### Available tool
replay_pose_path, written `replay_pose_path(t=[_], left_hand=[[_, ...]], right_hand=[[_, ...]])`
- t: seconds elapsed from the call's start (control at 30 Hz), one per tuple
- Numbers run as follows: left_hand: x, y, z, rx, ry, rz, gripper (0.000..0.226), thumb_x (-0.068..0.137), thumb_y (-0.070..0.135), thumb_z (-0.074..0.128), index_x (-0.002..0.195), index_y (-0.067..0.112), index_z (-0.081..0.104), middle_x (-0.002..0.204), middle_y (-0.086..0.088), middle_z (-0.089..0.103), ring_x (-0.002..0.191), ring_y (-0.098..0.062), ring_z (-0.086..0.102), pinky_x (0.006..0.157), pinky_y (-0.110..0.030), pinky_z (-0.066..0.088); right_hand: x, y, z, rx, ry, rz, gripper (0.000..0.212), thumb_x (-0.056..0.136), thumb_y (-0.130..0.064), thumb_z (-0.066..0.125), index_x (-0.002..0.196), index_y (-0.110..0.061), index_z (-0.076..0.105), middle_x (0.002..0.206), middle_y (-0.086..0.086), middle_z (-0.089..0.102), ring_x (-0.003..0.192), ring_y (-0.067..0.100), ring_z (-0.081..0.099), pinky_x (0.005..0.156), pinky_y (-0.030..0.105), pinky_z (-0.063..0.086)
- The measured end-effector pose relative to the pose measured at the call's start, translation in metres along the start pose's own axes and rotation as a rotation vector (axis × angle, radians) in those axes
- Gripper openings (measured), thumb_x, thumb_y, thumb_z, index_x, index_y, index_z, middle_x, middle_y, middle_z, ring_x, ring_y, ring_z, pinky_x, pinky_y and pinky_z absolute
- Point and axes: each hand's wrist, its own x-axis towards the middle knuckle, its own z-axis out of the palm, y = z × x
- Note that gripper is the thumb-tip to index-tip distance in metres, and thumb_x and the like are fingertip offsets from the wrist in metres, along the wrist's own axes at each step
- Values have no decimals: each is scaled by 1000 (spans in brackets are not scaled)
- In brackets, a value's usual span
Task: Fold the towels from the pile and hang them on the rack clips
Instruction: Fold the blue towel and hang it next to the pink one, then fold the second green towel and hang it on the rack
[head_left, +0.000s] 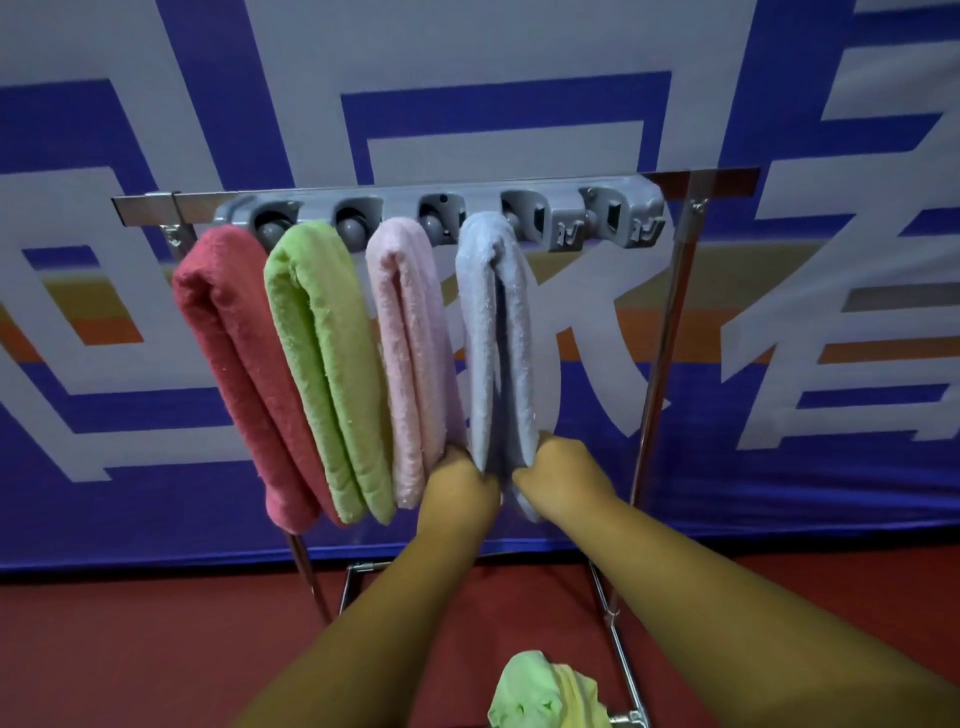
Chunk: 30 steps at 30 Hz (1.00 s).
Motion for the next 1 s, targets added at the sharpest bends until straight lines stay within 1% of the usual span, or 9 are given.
replay_pose_path(t=[0.1,0.17,0.27,0.47,0.67,0.77,0.83,0.93,1.0], left_hand=[[-2,-13,4,27,21,14,48,98,19,64,142,5,51,126,-18,68,117,-38,67,92,-34,52],[0,-19,7,52,61,49,37,93,16,67,126,2,58,112,-18,74,103,-40,73,85,-38,59],[0,-24,9,117,66,65,24,92,15,66,113,3,60,99,-17,77,93,-39,74,75,-46,60],[-9,-26,5,201,18,63,29,96,31,60,117,11,58,109,-15,75,102,-42,72,84,-49,58],[-21,-46,11,234,-57,23,36,88,50,63,103,18,53,100,-3,68,90,-33,68,81,-46,58],[-22,-66,21,253,-122,9,42,86,53,67,104,18,51,103,-1,65,94,-30,67,79,-43,56],[-20,-81,32,230,-177,-2,41,87,49,68,105,16,53,106,-3,66,95,-30,67,82,-45,59],[-17,-109,54,209,-269,-34,29,87,40,66,101,16,56,104,-7,70,92,-33,70,84,-47,61],[-13,-133,75,198,-334,-49,30,81,42,62,97,18,57,99,-9,75,87,-33,75,82,-48,63]], right_hand=[[-7,11,19,14,-26,13,28,98,-36,64,120,-19,66,104,7,76,86,29,74,71,42,64],[-12,16,30,11,-30,17,32,101,-43,61,122,-19,65,102,6,75,84,29,73,65,39,59],[-16,21,41,18,-28,17,33,101,-36,65,128,-16,61,106,9,73,86,30,69,63,35,51],[-24,24,51,11,-58,61,33,98,-31,67,123,-13,53,101,7,63,90,34,69,75,45,61],[-26,40,66,2,-128,118,36,95,-26,73,123,-14,53,105,4,60,97,32,70,72,38,53],[-24,53,77,52,-127,165,21,96,-23,70,108,-15,55,102,4,60,89,30,64,72,35,49],[-22,64,87,98,-142,214,15,93,-21,69,101,-11,61,97,6,69,86,33,70,73,37,56],[-18,85,112,188,-208,272,15,88,-18,64,88,-6,74,84,16,80,83,37,80,77,50,67],[-18,99,132,256,-265,332,16,91,-17,62,82,-10,73,85,14,82,80,34,81,72,45,66]])
